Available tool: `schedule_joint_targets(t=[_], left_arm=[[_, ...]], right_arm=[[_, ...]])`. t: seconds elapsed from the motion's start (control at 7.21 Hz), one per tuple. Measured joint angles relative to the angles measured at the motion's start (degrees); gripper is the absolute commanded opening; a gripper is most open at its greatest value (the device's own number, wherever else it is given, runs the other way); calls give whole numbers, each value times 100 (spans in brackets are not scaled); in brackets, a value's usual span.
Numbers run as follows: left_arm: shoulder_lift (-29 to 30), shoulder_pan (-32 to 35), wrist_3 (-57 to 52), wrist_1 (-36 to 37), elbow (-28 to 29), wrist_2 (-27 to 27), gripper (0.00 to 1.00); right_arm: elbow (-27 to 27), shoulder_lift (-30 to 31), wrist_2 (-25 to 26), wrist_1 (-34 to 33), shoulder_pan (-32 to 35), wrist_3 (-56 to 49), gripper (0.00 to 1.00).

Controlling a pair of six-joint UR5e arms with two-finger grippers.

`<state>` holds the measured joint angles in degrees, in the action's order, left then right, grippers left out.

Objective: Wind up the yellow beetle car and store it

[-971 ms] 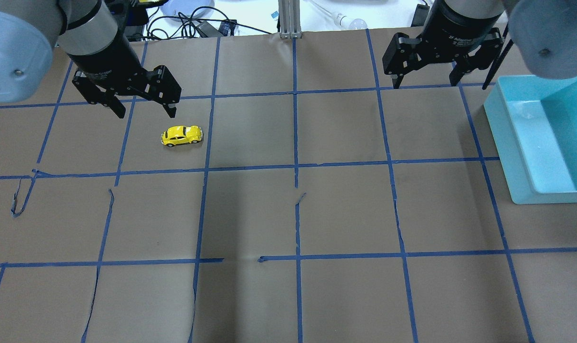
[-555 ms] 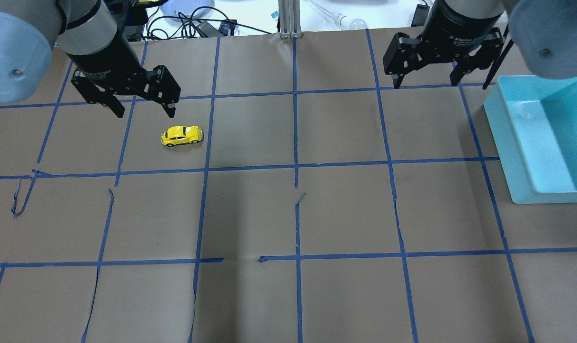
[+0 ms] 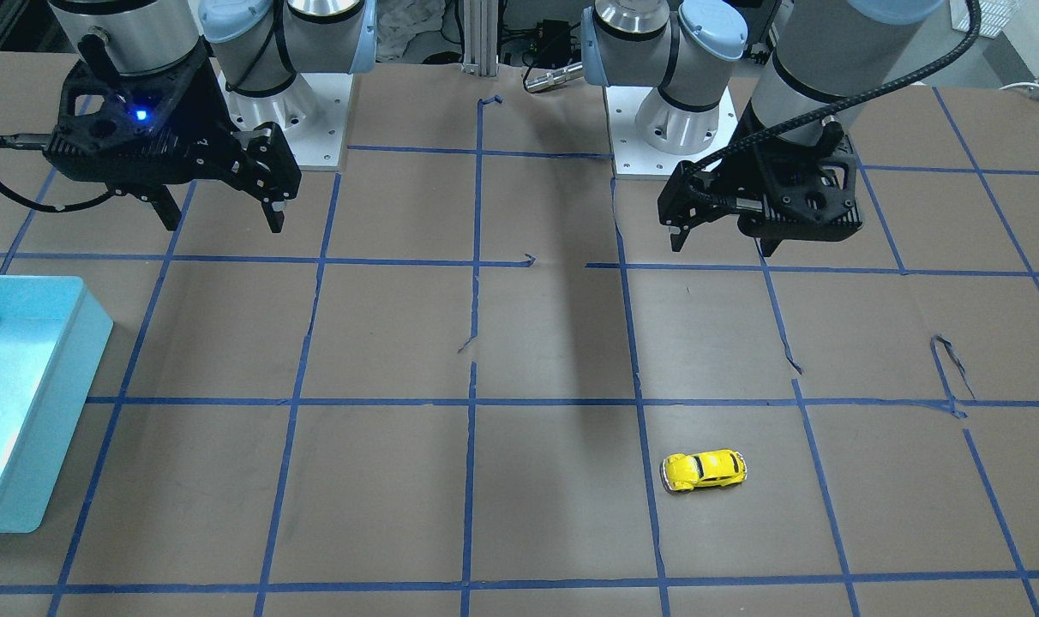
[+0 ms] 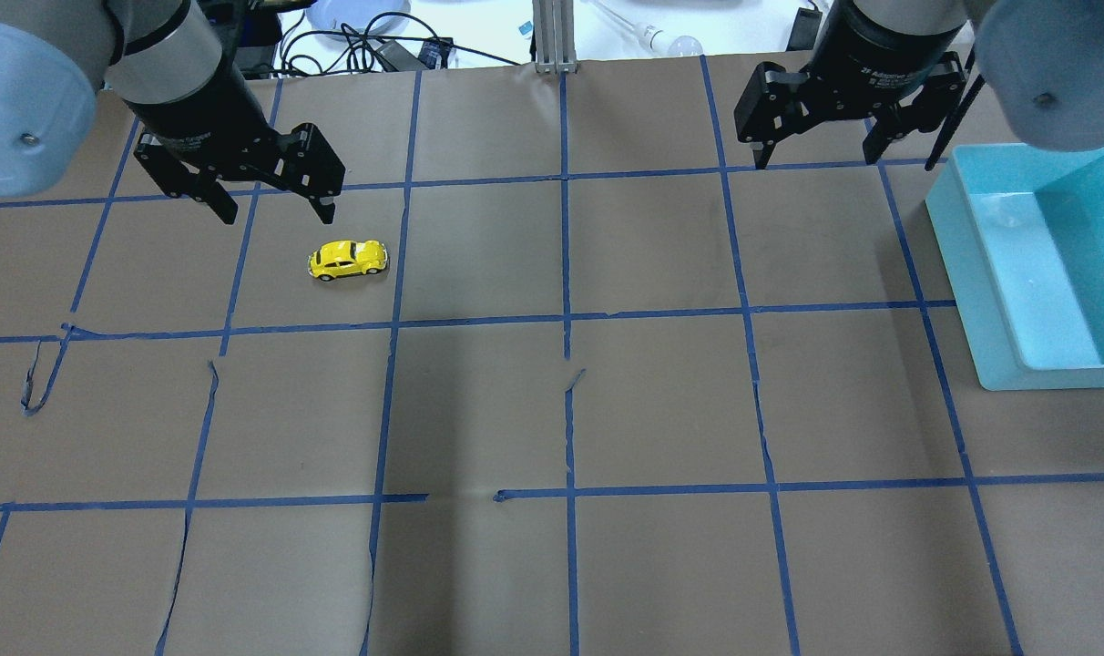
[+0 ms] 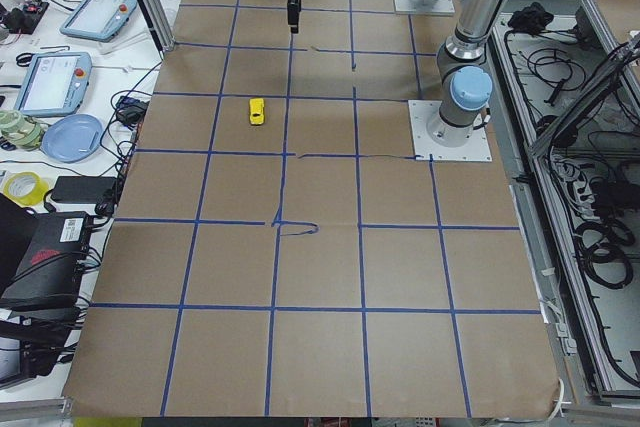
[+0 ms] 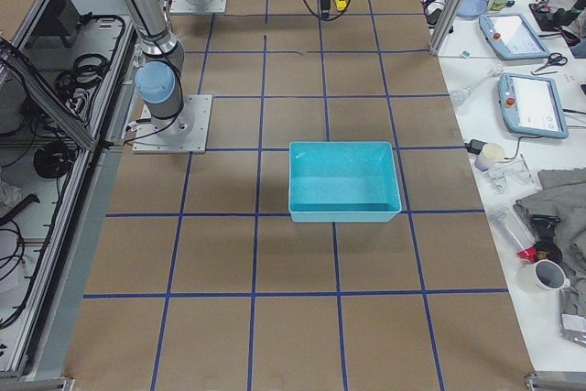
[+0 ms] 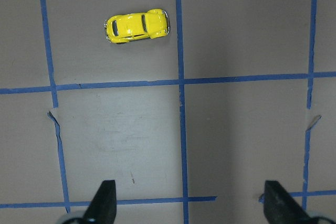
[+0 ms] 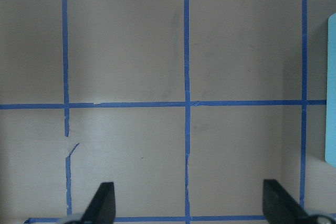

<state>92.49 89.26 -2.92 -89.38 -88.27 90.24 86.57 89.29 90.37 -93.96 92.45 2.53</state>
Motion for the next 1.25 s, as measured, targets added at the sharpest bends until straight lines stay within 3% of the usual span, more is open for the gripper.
schedule_joint_targets(t=[0.83,1.25], left_arm=[[23,-27,-4,79,17,10,100],[189,-228,754,725,-3,11,100]], right_arm=[[0,-4,-10,0,1,2,100],[0,-8,-11,0,1,2,100]])
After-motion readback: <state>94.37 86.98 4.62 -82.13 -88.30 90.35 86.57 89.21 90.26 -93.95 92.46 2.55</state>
